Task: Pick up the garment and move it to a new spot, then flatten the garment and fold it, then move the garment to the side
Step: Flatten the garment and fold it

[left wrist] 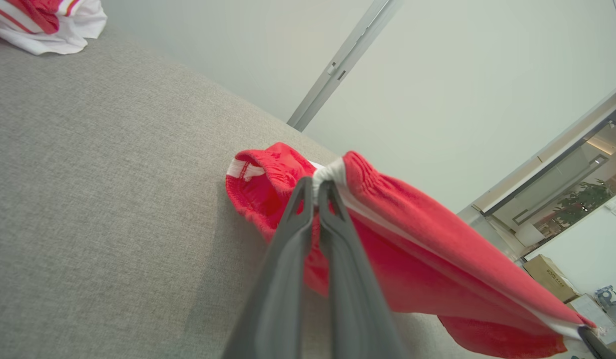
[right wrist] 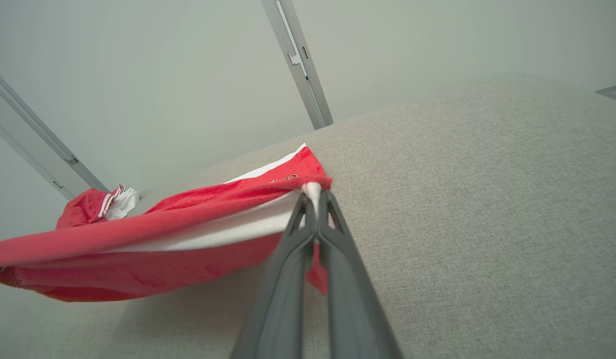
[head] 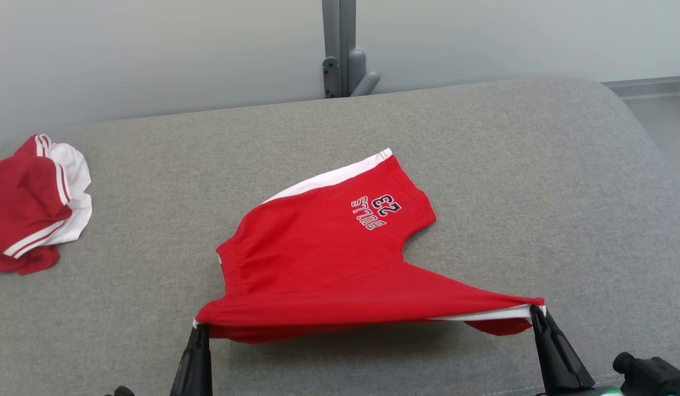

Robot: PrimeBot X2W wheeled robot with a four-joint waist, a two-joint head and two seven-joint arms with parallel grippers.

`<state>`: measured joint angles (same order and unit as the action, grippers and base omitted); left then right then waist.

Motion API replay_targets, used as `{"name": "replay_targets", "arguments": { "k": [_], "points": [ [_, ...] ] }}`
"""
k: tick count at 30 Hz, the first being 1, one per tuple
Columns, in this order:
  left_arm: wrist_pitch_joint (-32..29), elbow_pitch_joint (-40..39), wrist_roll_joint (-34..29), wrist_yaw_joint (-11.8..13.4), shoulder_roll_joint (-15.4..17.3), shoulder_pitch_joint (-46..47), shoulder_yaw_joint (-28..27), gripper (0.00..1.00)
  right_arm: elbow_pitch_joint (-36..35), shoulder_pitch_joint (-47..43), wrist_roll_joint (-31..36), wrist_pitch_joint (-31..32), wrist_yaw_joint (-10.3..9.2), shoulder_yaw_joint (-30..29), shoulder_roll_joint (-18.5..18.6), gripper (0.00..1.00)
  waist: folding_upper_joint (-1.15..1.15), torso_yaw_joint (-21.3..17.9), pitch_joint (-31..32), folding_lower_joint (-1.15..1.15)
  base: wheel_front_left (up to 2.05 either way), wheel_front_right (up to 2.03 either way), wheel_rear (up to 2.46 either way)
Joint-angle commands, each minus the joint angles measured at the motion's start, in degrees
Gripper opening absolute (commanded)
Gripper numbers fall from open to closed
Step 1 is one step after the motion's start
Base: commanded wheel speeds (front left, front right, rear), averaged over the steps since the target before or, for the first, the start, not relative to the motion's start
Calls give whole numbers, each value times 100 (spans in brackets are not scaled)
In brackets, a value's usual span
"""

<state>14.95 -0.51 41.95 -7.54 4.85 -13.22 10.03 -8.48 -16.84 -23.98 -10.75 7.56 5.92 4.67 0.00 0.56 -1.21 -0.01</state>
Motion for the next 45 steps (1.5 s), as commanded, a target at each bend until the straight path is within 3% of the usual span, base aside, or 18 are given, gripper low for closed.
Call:
{"name": "replay_targets", "arguments": {
  "k": [1, 10, 18, 25, 45],
  "points": [
    [33, 51, 80, 20, -9, 41, -27, 0, -9, 42, -3, -1, -14, -53, -2, 0, 0, 102, 74, 1, 0, 0, 0],
    [-37, 1185, 489, 61, -135, 1323, 397, 0, 697, 1047, -48, 62, -12, -190, 118, 0, 0, 387, -147, 1, 0, 0, 0],
    [-19, 2566, 783, 544, -181, 3038, 762, 0, 1751, 2856, 154, 300, -12, -161, 423, 0, 0, 603, -917, 1, 0, 0, 0],
    [28, 3161, 1037, 814, -181, 3836, 1027, 0, 2721, 4014, 123, 406, -12, 99, 674, 0, 0, 773, -1402, 1, 0, 0, 0],
    [25, 3194, 1381, 1210, -185, 4353, 1689, 0, 5595, 6274, -233, 106, -11, 1580, 1023, 0, 0, 1338, -1789, 1, 0, 0, 0]
  ]
}}
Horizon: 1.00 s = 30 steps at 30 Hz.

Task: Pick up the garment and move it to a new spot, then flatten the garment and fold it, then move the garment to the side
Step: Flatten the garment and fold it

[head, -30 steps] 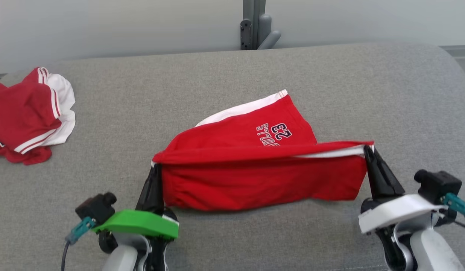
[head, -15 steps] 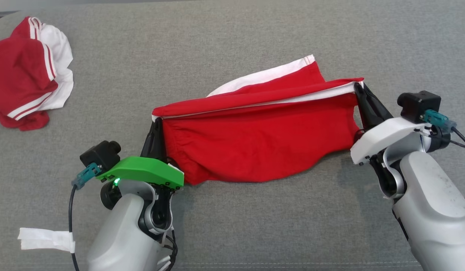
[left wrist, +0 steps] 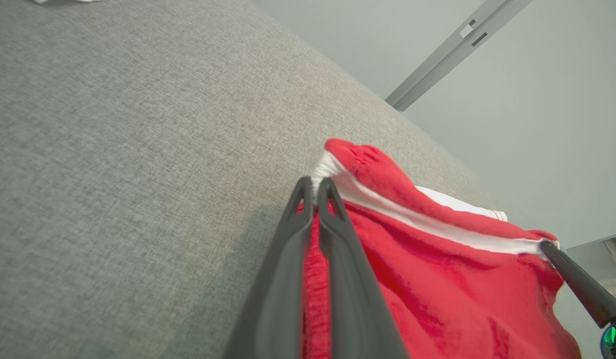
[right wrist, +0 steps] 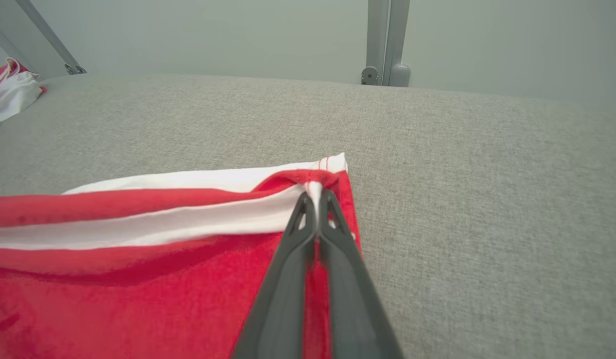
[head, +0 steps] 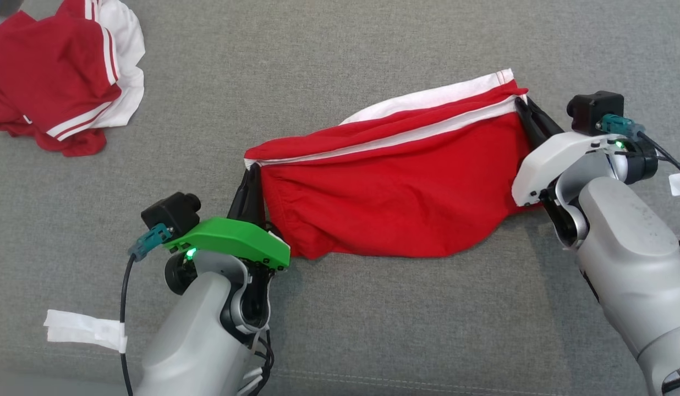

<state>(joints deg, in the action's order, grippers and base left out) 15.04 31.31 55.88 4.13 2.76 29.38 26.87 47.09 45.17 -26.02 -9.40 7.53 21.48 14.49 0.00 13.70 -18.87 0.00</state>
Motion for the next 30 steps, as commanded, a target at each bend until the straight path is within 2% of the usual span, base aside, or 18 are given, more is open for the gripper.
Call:
{"name": "replay_targets", "arguments": {
  "k": [1, 8, 9, 10, 11, 12, 13, 20, 24, 30],
  "points": [
    [16, 32, 16, 46, 24, 136, 48, 0, 154, 166, -54, -49, -9, 85, 38, 0, 0, 38, -31, 0, 0, 0, 0],
    [16, 136, 182, 133, 23, 378, 265, 0, 881, 743, -246, -229, -9, 409, 111, 0, 0, 146, -100, 0, 0, 0, 0],
    [16, 126, 161, 134, 24, 404, 279, 1, 965, 821, -261, -280, -9, 424, 113, 8, 0, 156, -110, 0, 0, 0, 0],
    [17, 101, 110, 128, 25, 425, 289, 25, 1046, 892, -291, -337, -9, 410, 114, 38, 0, 164, -118, 0, 0, 0, 0],
    [17, 71, 77, 121, 25, 425, 287, 54, 1105, 963, -282, -404, -9, 403, 126, 86, 0, 169, -122, 0, 0, 0, 0],
    [17, 27, 39, 91, 25, 407, 271, 89, 1145, 1013, -294, -459, -9, 390, 123, 100, 0, 168, -121, 0, 0, 0, 0],
    [17, -15, -4, 73, 25, 363, 239, 100, 1163, 1033, -334, -501, -9, 390, 89, 100, 0, 158, -110, 0, 0, 0, 0],
    [17, -459, -569, -88, 23, -129, -112, 100, 997, 973, -410, -579, -9, 698, 93, 100, 0, 50, 7, 0, 0, 0, 0],
    [16, -886, -1119, -161, 24, -588, -374, 100, 788, 792, -500, -584, -9, 962, 246, 100, 0, 6, 121, 0, 0, 0, 0],
    [15, -1707, -2186, -261, 23, -1216, -736, 100, 992, 510, -779, -358, -8, 1283, 481, 100, 0, 2, 318, 0, 0, 0, 0]
  ]
}}
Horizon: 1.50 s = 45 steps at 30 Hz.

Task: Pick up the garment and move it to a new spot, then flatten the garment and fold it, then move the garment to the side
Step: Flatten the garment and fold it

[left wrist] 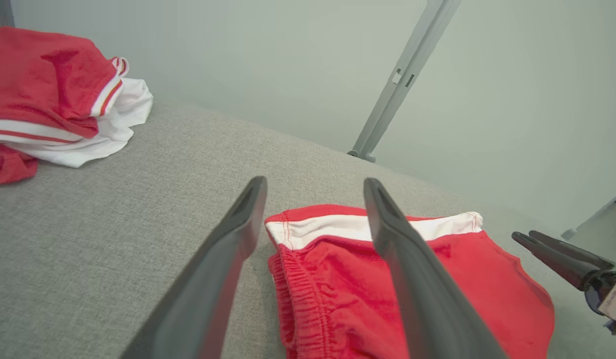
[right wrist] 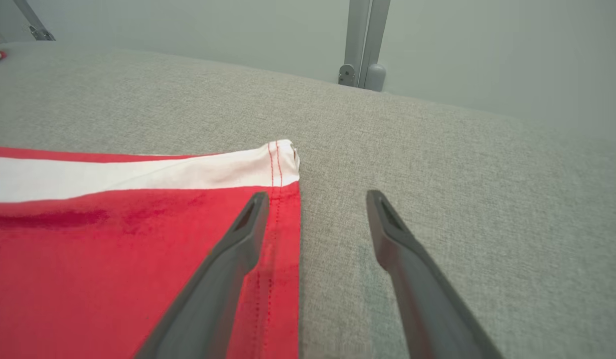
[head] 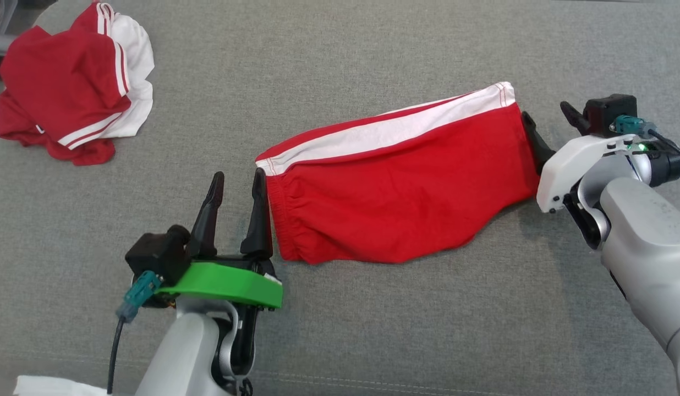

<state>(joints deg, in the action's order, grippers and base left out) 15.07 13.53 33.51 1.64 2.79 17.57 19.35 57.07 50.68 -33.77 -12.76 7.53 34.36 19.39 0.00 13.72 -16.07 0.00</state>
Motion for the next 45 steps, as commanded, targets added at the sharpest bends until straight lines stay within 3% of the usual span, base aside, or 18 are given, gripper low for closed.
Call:
{"name": "replay_targets", "arguments": {
  "k": [1, 6, 19, 20, 21, 22, 23, 24, 25, 35, 45],
  "points": [
    [8, -68, -136, -33, 20, -170, -37, 100, 34, -81, -26, 55, -8, 49, 27, 100, 0, 8, 61, 0, 0, 0, 0],
    [6, -610, -735, -76, 21, -658, -434, 100, 146, -303, -352, 402, -8, 181, 17, 100, 0, 108, 181, 0, 0, 0, 0],
    [6, -1079, -623, 38, 19, -1238, -892, 100, 887, -554, -936, 933, -3, 60, -382, 100, 0, 501, 277, 0, 0, 0, 0],
    [6, -1085, -629, 43, 19, -1254, -907, 100, 901, -564, -968, 954, -2, 75, -435, 96, 0, 510, 286, 0, 0, 0, 0],
    [6, -1088, -638, 45, 19, -1266, -923, 100, 918, -574, -987, 967, -1, 79, -462, 77, 0, 515, 296, 0, 0, 0, 0],
    [6, -1087, -644, 48, 19, -1269, -934, 100, 933, -580, -1011, 981, -1, 87, -468, 42, 0, 517, 306, 0, 0, 0, 0],
    [6, -1086, -649, 44, 19, -1268, -942, 100, 945, -577, -1021, 989, -1, 98, -472, 29, 0, 515, 316, 0, 0, 0, 0],
    [6, -1087, -655, 49, 19, -1266, -953, 100, 952, -570, -1024, 985, -2, 110, -476, 10, 0, 509, 323, 0, 0, 0, 0],
    [6, -1090, -661, 54, 19, -1265, -962, 100, 968, -558, -1037, 957, -4, 114, -470, 0, 0, 501, 334, 0, 0, 0, 0],
    [6, -1113, -707, 34, 19, -1366, -994, 100, 623, -650, -1306, 460, -9, 80, -430, 0, 0, 105, 576, 0, 0, 0, 0],
    [6, -1099, -728, -27, 20, -1513, -888, 100, -290, -1828, -2065, -31, -8, -226, -38, 0, 0, -685, 951, 0, 0, 0, 0]
  ]
}}
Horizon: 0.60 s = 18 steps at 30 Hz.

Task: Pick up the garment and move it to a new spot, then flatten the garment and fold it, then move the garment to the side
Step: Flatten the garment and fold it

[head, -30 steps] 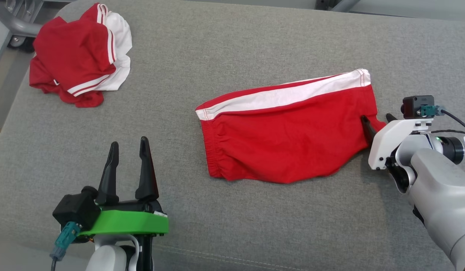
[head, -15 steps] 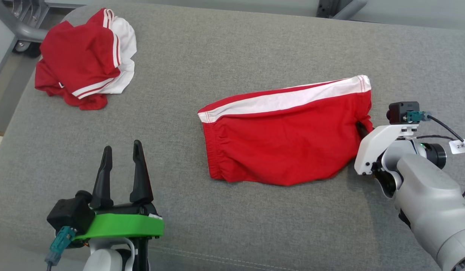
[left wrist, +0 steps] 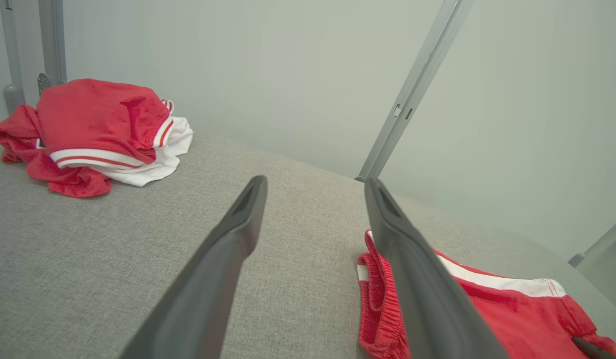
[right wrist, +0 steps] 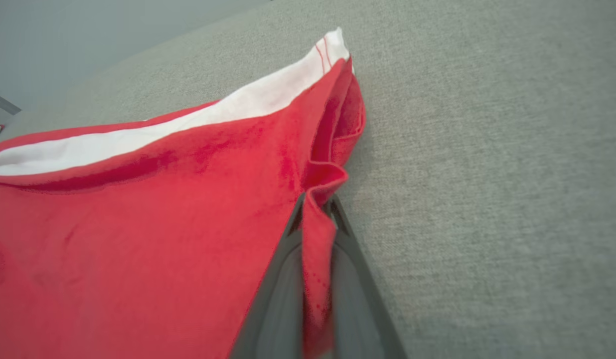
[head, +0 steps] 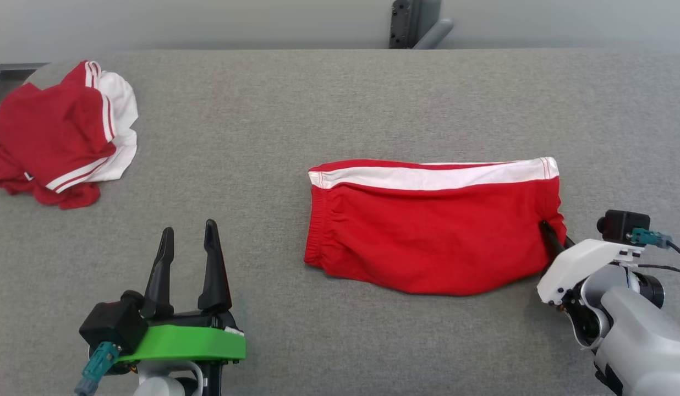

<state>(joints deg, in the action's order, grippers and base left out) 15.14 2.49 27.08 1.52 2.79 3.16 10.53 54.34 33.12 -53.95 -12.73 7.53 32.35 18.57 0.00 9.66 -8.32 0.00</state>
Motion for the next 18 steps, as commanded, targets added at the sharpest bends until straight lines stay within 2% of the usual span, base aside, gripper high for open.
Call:
{"name": "replay_targets", "arguments": {
  "k": [1, 9, 18],
  "points": [
    [-2, 11, -90, -21, 20, -78, -8, 100, -73, -169, -94, -71, -8, -68, 61, 0, 0, -343, 184, 0, 0, 0, 0],
    [-2, 76, -118, -58, 20, -66, 56, 100, -274, -583, -225, -202, -8, -426, 67, 0, 0, -643, 174, 0, 0, 0, 0],
    [-2, 230, -175, -100, 20, -57, 130, 100, -260, -516, -34, -243, -8, -663, 10, 0, 0, -630, 302, 0, 0, 0, 0]
  ]
}}
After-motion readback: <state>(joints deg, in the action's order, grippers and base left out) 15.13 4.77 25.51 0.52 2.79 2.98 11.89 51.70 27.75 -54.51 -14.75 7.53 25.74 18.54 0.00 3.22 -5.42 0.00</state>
